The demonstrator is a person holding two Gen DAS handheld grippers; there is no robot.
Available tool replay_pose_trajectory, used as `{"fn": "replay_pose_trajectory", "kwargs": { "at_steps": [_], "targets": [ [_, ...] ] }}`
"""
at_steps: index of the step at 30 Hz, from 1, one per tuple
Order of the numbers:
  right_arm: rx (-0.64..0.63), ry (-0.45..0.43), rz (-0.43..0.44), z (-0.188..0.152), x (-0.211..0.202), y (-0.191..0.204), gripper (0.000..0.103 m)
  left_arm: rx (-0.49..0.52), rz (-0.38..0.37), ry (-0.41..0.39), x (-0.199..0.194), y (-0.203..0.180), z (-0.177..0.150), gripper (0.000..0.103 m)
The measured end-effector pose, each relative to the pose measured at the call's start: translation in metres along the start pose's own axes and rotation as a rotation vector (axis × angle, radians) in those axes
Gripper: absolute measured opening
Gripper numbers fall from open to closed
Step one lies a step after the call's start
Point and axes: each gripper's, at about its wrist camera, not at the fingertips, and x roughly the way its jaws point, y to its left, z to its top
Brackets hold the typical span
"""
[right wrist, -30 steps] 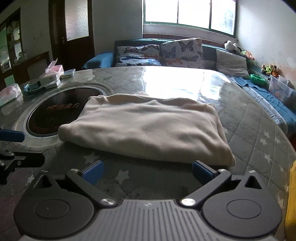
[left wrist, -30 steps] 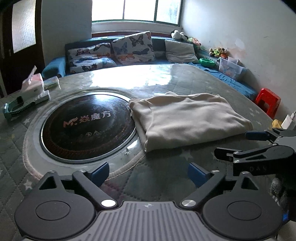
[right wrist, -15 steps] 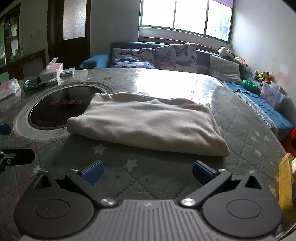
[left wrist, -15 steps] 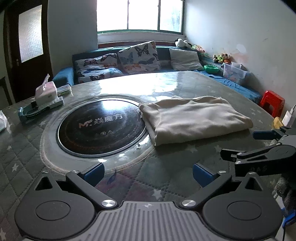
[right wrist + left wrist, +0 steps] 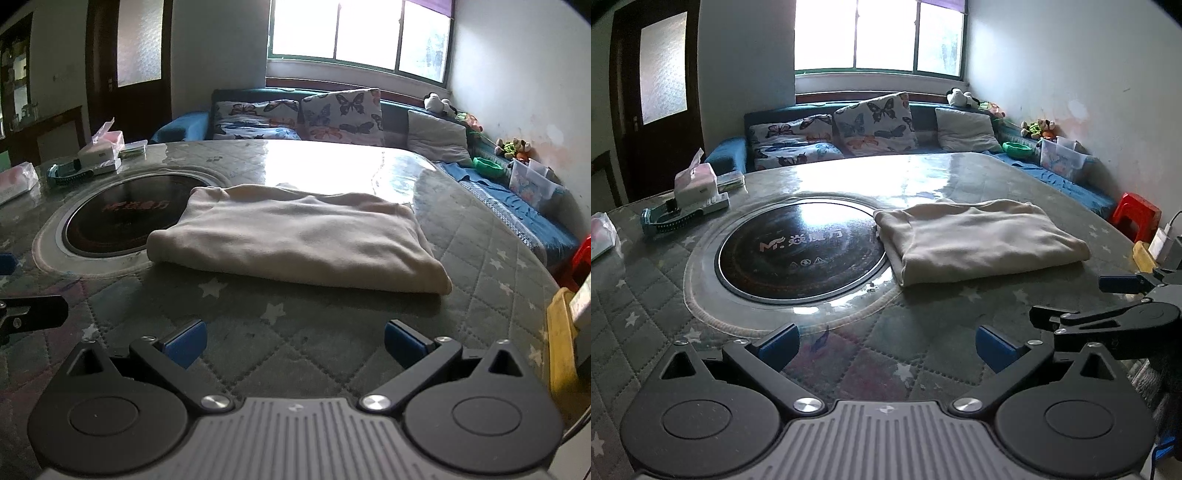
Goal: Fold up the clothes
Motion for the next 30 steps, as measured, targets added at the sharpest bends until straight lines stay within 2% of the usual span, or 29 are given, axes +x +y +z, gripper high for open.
{"fn": "replay_pose_trajectory", "kwargs": {
  "at_steps": [8,30],
  "targets": [
    [0.030,-0.005,-0.002,-0.004,-0.008,0.001,0.103,-0.006,-0.009,-0.018,-0.005,-0.004,-0.001,0.103],
    [0.082,0.008,-0.003,-0.009,-0.006,-0.005,0.103,0.015,-0.023,-0.009,0.002,-0.013,-0.001,0.103]
  ]
}}
